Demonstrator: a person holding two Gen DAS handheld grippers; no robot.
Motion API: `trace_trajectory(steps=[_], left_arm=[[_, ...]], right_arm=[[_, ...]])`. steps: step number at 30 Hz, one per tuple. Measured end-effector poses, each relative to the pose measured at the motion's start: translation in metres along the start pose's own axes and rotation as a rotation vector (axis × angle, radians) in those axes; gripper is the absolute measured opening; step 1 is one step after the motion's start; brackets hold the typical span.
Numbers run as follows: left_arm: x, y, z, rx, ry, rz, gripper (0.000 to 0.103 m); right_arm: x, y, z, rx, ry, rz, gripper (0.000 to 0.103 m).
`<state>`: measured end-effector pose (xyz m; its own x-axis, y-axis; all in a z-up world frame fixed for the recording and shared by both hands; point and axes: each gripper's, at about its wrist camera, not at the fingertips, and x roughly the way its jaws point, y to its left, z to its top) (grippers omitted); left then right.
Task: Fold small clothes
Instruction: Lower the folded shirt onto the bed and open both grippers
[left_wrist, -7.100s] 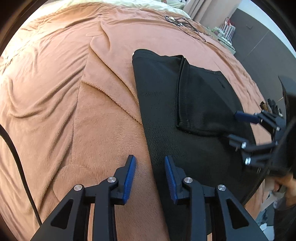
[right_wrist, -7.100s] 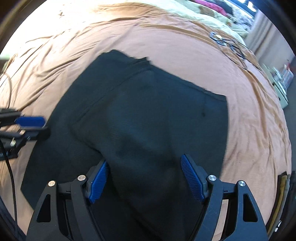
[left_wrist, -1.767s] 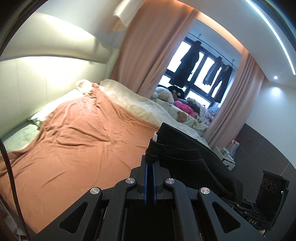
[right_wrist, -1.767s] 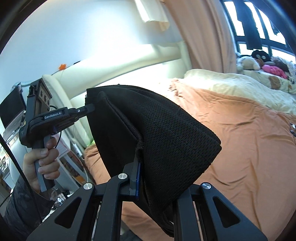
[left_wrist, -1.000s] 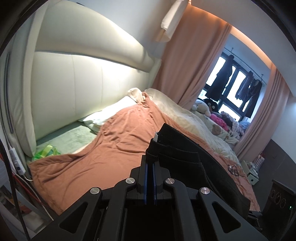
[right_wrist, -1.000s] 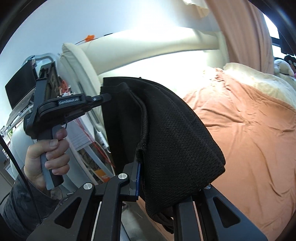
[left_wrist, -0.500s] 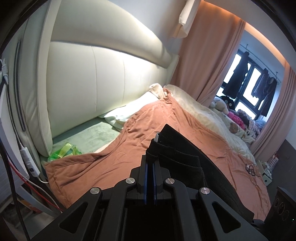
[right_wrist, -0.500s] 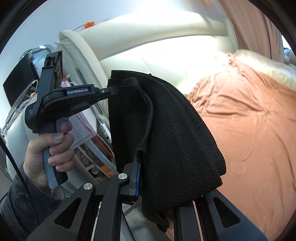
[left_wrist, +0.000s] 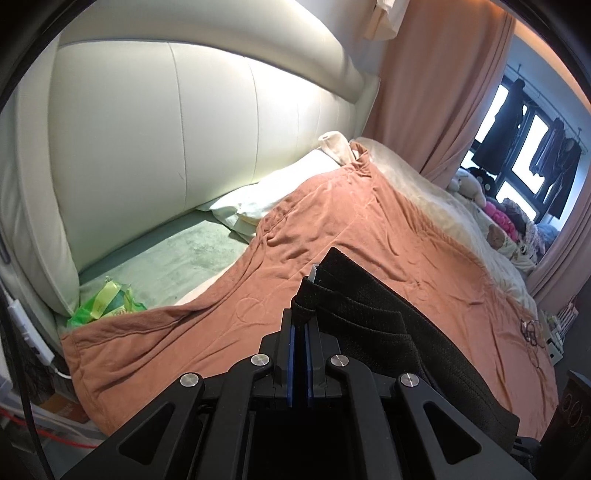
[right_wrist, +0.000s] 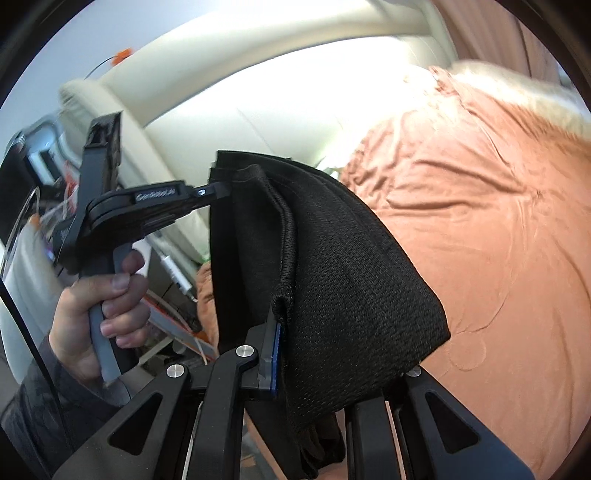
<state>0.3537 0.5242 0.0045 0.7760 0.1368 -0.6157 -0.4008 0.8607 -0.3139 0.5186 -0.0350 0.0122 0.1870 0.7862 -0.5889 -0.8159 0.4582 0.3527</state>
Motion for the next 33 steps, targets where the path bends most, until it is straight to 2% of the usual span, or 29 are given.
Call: trace_trajectory(steps=[7, 15, 16, 18, 19, 20, 21, 22, 24, 25, 26, 29, 33], left_arm=[[0.051, 0.001, 0.001, 0.001, 0.056, 0.046, 0.004], [0.104, 0.000, -0.005, 0.013, 0.119, 0.090, 0.004], [0.109, 0.000, -0.005, 0.018, 0.126, 0.098, 0.004], [0.123, -0.002, -0.005, 0.031, 0.140, 0.111, 0.004], [0.129, -0.004, -0.006, 0.037, 0.149, 0.112, 0.004], [0.134, -0.004, -0.007, 0.041, 0.157, 0.115, 0.007], [0.141, -0.003, -0.010, 0.044, 0.174, 0.129, 0.013], [0.144, -0.001, -0.013, 0.042, 0.185, 0.148, 0.019], [0.150, 0.008, -0.023, 0.029, 0.211, 0.181, 0.021], [0.150, 0.012, -0.027, 0.022, 0.220, 0.184, 0.021], [0.149, 0.017, -0.032, 0.015, 0.229, 0.184, 0.021], [0.143, 0.027, -0.043, 0.011, 0.240, 0.183, 0.021], [0.137, 0.041, -0.061, -0.015, 0.257, 0.188, 0.021]], right_arm=[[0.024, -0.048, 0.013, 0.068, 0.042, 0.013, 0.008], [0.060, -0.053, 0.012, 0.091, 0.067, 0.025, 0.009], [0.066, -0.057, 0.012, 0.093, 0.064, 0.020, 0.009], [0.082, -0.063, 0.010, 0.085, 0.069, -0.052, 0.010], [0.087, -0.066, 0.010, 0.084, 0.079, -0.093, 0.015], [0.095, -0.072, 0.008, 0.096, 0.106, -0.142, 0.024], [0.103, -0.081, 0.006, 0.119, 0.137, -0.182, 0.027], [0.109, -0.091, 0.004, 0.141, 0.160, -0.209, 0.029], [0.111, -0.107, 0.000, 0.158, 0.167, -0.247, 0.039], [0.109, -0.116, -0.002, 0.175, 0.164, -0.269, 0.060], [0.104, -0.125, -0.004, 0.198, 0.152, -0.280, 0.068], [0.092, -0.137, -0.009, 0.245, 0.131, -0.258, 0.068], [0.070, -0.136, -0.014, 0.237, 0.092, -0.244, 0.068]])
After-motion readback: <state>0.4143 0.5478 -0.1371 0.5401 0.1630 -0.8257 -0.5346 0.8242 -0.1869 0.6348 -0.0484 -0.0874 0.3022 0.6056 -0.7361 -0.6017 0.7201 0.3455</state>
